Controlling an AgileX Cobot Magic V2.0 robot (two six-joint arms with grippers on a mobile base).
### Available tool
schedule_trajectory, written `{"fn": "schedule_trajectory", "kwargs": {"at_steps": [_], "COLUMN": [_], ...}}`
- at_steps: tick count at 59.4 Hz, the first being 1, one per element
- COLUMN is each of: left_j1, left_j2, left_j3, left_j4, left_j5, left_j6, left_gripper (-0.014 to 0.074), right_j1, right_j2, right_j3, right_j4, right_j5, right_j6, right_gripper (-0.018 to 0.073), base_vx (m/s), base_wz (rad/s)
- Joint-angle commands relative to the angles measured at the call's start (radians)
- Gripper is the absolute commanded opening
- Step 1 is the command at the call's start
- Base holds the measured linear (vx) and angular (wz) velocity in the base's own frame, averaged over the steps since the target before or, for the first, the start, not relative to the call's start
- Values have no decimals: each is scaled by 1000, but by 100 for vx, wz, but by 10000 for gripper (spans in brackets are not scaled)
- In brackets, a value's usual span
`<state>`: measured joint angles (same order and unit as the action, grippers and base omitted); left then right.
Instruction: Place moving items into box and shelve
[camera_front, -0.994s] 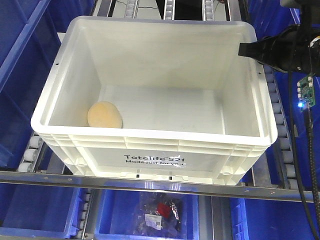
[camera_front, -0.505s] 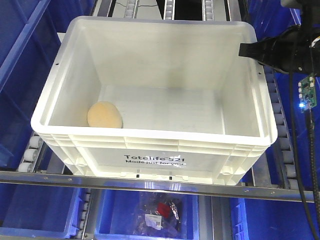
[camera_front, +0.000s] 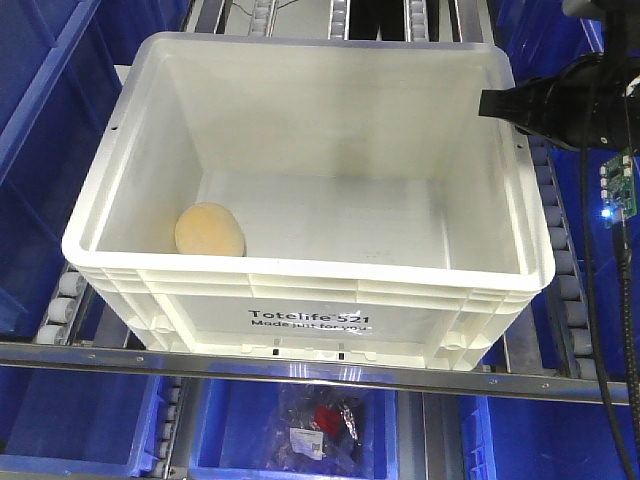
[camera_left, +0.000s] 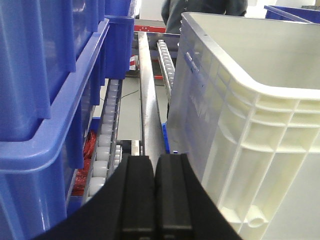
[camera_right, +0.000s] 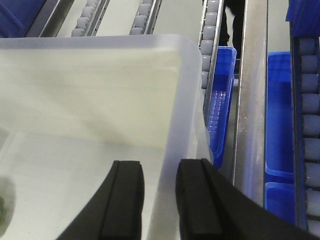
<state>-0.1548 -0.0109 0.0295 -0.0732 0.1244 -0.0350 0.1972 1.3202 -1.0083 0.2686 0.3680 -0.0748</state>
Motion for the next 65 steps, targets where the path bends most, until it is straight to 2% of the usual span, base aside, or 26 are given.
{"fn": "schedule_trajectory", "kwargs": {"at_steps": [1,16,30,44,50,54,58,65], "left_j1": [0,0,0,0,0,0,0,0], "left_j2": [-15,-15,-15,-15,-15,-15,-15,-15], "left_j3": [17,17,17,17,17,17,17,17], "left_j4": [-11,-11,-11,-11,-11,-11,-11,-11], "left_j5": [-82,-82,-80,-80,-80,-80,-80,-80], "left_j6": [1,1,1,1,1,1,1,1], "left_gripper": [-6,-6,-6,-6,-6,-6,-6,-6], "right_j1": [-2,-2,-3,-3,-3,-5,-39,-157], "right_j2": [-28,-65,-210,-530,-716,-823,-939,-1124], "right_j3": [-31,-27,13,329,465,548,627,763], "right_j4": [-1,0,-30,-69,-122,-199,-276,-281], "right_j5": [-40,-82,-99,-235,-317,-338,-354,-354], "right_j6": [-12,-11,-11,-28,-49,-67,-83,-83], "right_gripper": [277,277,277,274,255,235,200,92], "base_vx": [0,0,0,0,0,0,0,0], "base_wz": [0,0,0,0,0,0,0,0]}}
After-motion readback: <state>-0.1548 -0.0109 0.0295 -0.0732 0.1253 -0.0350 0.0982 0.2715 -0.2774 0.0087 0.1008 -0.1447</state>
